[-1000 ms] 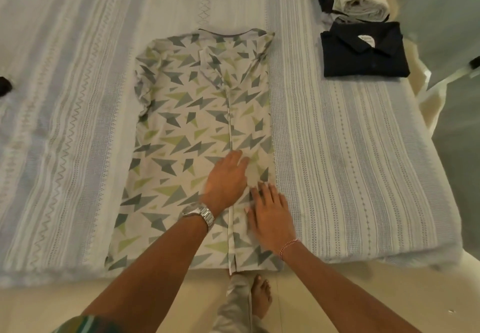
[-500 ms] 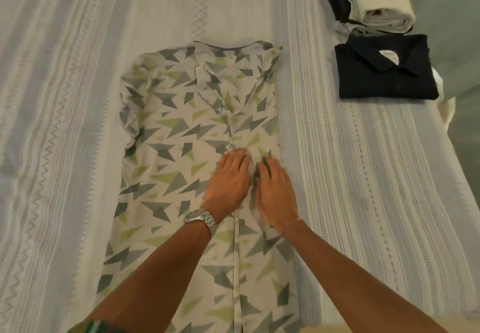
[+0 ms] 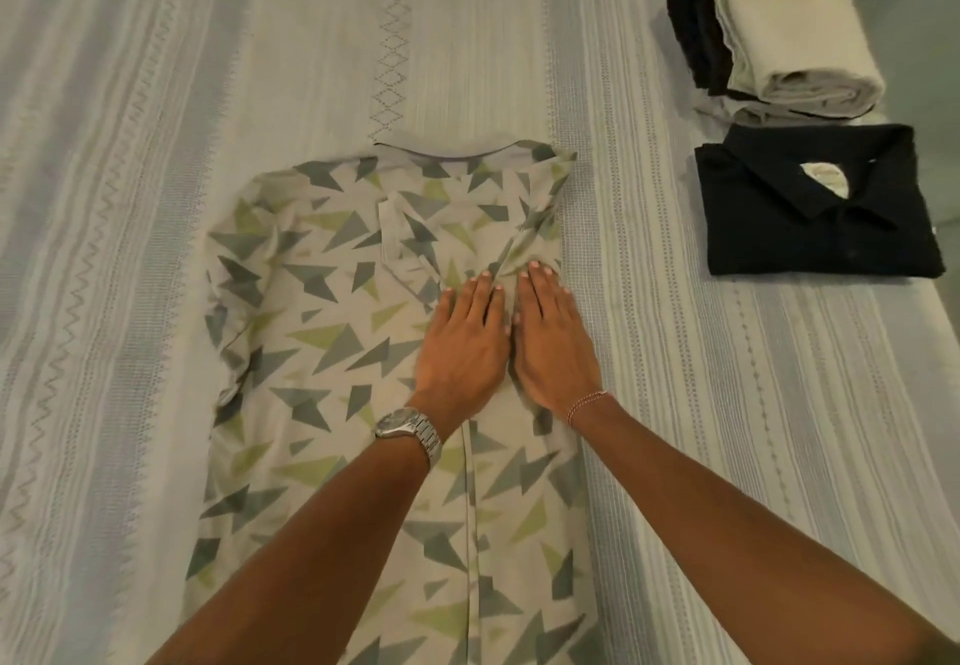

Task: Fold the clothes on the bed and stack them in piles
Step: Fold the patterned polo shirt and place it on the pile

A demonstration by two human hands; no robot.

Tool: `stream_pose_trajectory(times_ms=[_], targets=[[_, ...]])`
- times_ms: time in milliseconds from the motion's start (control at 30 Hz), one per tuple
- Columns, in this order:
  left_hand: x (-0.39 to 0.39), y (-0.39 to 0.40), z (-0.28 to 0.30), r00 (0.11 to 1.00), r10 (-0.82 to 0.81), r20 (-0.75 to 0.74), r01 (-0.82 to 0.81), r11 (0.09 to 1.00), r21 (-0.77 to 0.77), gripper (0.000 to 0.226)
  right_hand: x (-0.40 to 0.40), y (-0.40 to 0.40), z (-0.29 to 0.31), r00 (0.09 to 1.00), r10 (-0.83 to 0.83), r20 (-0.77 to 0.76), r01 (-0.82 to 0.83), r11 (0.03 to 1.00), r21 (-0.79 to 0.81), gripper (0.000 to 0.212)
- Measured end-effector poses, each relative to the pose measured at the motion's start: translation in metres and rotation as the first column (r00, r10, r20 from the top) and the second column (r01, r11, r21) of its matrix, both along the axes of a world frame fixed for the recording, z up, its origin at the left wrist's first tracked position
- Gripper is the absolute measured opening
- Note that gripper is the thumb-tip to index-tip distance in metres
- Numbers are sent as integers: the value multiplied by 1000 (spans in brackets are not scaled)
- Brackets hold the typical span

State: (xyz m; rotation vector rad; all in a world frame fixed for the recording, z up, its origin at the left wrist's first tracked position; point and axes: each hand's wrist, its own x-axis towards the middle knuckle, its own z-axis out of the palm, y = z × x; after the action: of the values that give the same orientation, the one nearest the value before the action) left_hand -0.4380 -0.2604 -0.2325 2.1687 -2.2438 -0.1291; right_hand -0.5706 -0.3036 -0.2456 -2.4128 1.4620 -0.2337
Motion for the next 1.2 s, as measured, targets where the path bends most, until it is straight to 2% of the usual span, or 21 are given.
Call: stream_pose_trajectory(times_ms=[100, 233, 300, 400, 500, 567, 700, 800, 900, 967, 1067, 1133, 1200], targets=[[-2, -19, 10, 1000, 18, -8, -19, 995, -100, 38, 6, -29, 0, 999, 17, 32, -17, 1000, 0, 59], [-5, -78, 18, 985, 79, -154, -110, 973, -205, 20, 7, -62, 3, 995, 71, 75, -74, 997, 38, 79], [-3, -113, 21, 978, 74, -196, -109, 978, -176, 28, 6, -79, 5, 981, 51, 185, -61, 997, 51, 72], [4, -159, 22, 969, 23, -246, -53, 992, -115, 43, -1, -110, 8, 921, -92, 379, 58, 993, 102, 57], [14, -188, 18, 941, -11, -339, -19, 996, -86, 46, -8, -152, 11, 850, -237, 470, 153, 966, 210, 56], [19, -200, 16, 922, -3, -386, -33, 996, -87, 40, -10, -179, 14, 846, -234, 478, 135, 963, 234, 47], [32, -220, 12, 894, 31, -448, -47, 999, -24, 23, -10, -219, 25, 892, -177, 415, 55, 956, 288, 12], [42, -226, 13, 892, 23, -451, -27, 1000, -4, 23, -8, -241, 35, 952, -71, 296, -25, 950, 310, 18], [50, -232, 15, 944, -23, -329, 9, 999, -43, 28, -3, -261, 45, 989, 58, 136, -89, 968, 234, 24], [54, -236, 16, 971, -29, -236, 15, 998, -61, 33, 2, -270, 50, 992, 88, 87, -102, 980, 172, 25], [56, -235, 12, 992, -20, -125, 9, 996, -88, 36, 14, -266, 47, 992, 63, 105, -69, 996, 54, 20], [56, -231, 6, 996, -36, -80, 28, 994, -107, 37, 23, -248, 38, 990, -9, 137, 22, 995, -95, 16], [56, -227, 2, 996, -43, -74, 34, 992, -124, 37, 32, -220, 32, 973, -97, 208, 152, 952, -266, 12]])
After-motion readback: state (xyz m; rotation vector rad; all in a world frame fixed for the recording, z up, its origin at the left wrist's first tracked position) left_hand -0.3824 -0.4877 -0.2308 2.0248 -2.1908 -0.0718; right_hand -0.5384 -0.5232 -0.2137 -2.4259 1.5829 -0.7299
